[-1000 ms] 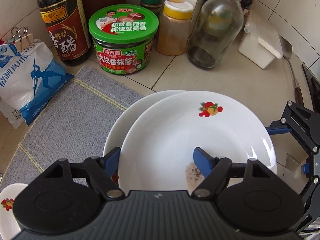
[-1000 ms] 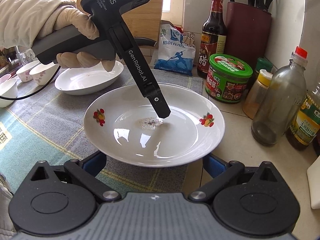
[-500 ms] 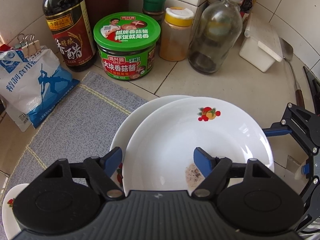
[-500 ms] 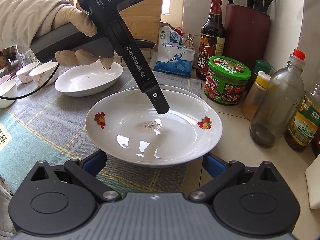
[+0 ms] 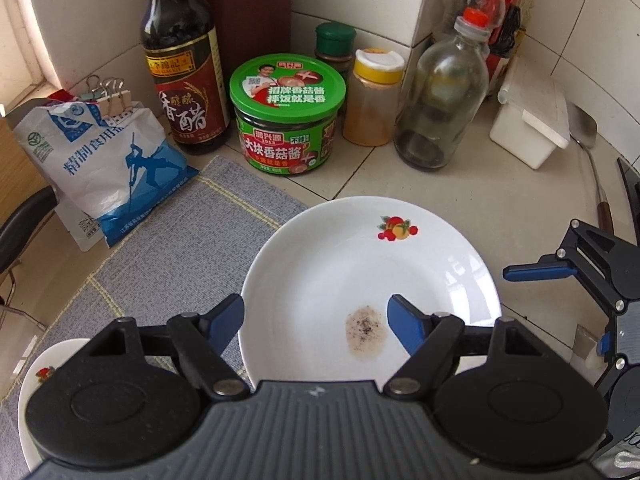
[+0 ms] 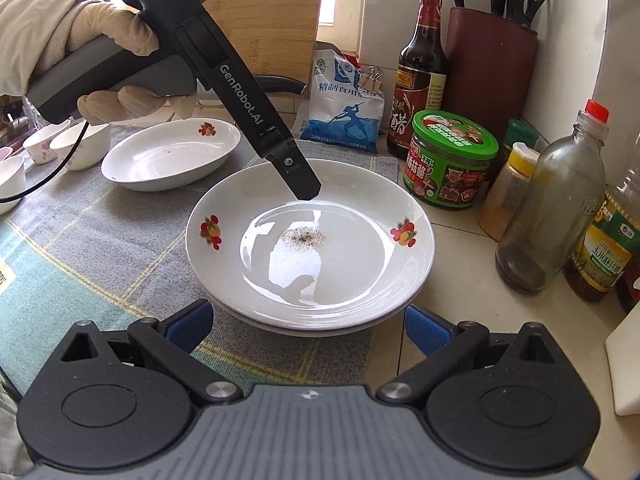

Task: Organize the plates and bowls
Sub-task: 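Withdraw the left gripper from the stacked plates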

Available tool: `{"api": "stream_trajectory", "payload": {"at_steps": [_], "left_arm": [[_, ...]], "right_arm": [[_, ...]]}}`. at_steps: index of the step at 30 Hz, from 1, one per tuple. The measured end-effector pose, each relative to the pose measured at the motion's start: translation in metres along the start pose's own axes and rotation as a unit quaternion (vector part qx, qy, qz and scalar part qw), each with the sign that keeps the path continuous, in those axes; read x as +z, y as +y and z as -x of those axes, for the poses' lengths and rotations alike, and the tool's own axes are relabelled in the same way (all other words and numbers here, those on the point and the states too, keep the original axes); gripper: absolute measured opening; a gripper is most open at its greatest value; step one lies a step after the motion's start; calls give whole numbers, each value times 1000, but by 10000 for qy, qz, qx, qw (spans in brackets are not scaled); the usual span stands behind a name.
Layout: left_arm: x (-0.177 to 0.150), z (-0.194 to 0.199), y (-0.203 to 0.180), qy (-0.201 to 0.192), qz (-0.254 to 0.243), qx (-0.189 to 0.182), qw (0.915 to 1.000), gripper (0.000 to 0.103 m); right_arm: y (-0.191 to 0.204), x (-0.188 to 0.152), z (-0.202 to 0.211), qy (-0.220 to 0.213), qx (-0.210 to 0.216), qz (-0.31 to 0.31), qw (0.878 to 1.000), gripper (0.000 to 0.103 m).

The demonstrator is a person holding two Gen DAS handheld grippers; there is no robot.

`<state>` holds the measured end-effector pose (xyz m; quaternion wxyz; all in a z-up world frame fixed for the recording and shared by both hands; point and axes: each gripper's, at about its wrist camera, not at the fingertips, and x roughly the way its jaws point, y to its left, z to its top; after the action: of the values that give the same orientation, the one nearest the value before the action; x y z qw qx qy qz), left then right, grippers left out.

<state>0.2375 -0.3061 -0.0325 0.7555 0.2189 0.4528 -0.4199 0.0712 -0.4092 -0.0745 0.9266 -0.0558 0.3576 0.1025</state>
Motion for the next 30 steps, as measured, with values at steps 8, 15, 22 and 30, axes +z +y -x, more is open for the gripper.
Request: {"api": "stream_trajectory", "payload": {"at_steps": [8,15,22,30], "left_arm": [[-47,55,-21,-881,357,764,9925,84],[-107,78,-29,-961,1083,1482,9783,86],[-159,85,-11,-833,1918,1791,9614,86],[-200,83,21,-760,2180,1925,9538,88]], "right_arm": [[6,5,15,-246,-43,-403,9989,103],[26,16,9,-318,168,-283,9990,103],[58,30,-4,-225,471,-73,9986,103],[93,39,-13,10,424,16,9991,103]]}}
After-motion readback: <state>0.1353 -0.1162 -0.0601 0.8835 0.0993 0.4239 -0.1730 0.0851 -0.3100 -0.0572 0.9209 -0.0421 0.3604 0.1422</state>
